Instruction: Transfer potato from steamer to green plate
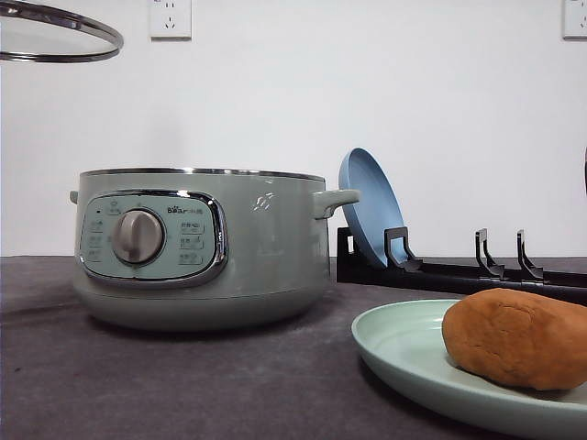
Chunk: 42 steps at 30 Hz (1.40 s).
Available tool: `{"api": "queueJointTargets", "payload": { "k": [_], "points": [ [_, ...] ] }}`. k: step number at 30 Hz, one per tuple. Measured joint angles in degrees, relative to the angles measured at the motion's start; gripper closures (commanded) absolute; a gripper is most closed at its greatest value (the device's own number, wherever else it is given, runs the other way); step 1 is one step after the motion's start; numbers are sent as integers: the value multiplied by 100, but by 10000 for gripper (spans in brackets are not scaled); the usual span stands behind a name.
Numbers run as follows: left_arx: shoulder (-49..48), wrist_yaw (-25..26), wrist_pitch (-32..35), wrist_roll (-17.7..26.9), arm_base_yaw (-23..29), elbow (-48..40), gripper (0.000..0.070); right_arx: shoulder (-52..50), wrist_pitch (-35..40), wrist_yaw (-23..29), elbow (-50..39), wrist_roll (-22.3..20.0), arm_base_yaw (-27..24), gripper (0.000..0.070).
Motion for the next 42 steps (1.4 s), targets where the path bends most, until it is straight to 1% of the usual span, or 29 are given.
{"api": "queueJointTargets", "payload": {
  "k": [4, 7, 9, 19, 24, 30, 35, 42],
  "points": [
    [0, 59, 13, 0, -160, 0, 699, -22, 15, 12, 0, 6, 0, 0],
    [0, 363, 55, 2, -320, 0, 699, -22, 24, 12, 0, 10, 0, 0],
    [0, 477, 97, 3, -478, 0, 699, -22, 63, 12, 0, 42, 0, 0],
    [66, 485, 133, 9, -1410, 0, 699, -22, 107, 12, 0, 89, 0, 0],
    [344, 488, 164, 27, -1891, 0, 699, -22, 129, 12, 0, 91, 0, 0],
    [708, 490, 223, 56, -2321, 0, 699, -22, 129, 12, 0, 91, 0, 0],
    [989, 490, 274, 98, -2516, 0, 699, -22, 129, 12, 0, 91, 0, 0],
    [1382, 470, 326, 114, -2536, 0, 699, -22, 131, 12, 0, 102, 0, 0]
  ]
}}
